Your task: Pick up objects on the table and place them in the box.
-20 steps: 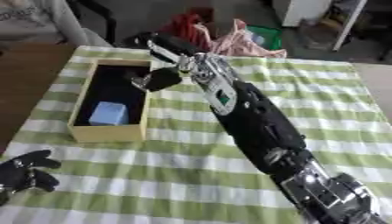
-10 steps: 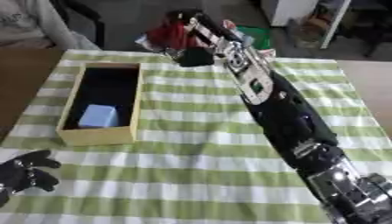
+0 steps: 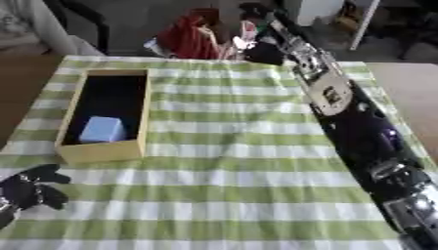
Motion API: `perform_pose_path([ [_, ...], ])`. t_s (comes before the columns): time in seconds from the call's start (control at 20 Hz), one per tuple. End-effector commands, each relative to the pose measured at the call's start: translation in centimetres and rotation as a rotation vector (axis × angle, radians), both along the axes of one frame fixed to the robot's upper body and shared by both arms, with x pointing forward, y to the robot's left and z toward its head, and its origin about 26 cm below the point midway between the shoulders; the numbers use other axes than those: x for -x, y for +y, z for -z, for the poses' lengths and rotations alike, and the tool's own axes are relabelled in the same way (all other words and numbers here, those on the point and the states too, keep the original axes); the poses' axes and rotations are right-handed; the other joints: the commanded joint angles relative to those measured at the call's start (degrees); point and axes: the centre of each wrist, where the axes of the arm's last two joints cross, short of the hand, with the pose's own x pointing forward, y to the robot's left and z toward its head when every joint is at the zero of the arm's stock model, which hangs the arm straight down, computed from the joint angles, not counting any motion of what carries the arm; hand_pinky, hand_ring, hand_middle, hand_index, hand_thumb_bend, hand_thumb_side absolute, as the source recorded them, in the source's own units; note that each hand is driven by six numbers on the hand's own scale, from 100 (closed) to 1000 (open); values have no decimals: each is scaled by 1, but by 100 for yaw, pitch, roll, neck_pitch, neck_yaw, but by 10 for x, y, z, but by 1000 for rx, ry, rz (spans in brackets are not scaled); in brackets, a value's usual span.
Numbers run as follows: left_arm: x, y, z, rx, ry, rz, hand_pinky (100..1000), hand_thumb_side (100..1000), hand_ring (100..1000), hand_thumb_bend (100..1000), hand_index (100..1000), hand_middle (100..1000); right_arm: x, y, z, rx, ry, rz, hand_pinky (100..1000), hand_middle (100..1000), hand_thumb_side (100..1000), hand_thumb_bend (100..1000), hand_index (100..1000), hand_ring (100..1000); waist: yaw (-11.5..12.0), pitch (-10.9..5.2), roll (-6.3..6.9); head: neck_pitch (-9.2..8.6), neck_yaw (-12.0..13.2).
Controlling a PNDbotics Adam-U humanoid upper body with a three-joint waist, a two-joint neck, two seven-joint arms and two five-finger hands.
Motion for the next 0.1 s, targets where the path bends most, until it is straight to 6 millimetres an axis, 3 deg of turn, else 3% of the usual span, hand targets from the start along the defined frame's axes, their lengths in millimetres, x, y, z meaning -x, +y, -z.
perform_pose_path([
  [0.05, 0, 5, -6, -20, -22, -11, 698, 918, 710, 100, 955, 786, 9, -26, -21, -33, -48, 58, 716, 824, 480, 101, 961, 970, -20, -111, 23, 30, 49],
  [0.1, 1, 5, -6, -20, -21, -12, 698, 919, 710, 100, 954, 786, 10, -31, -20, -47, -47, 70, 713, 821, 486, 100, 962, 970, -23, -111, 25, 26, 56],
])
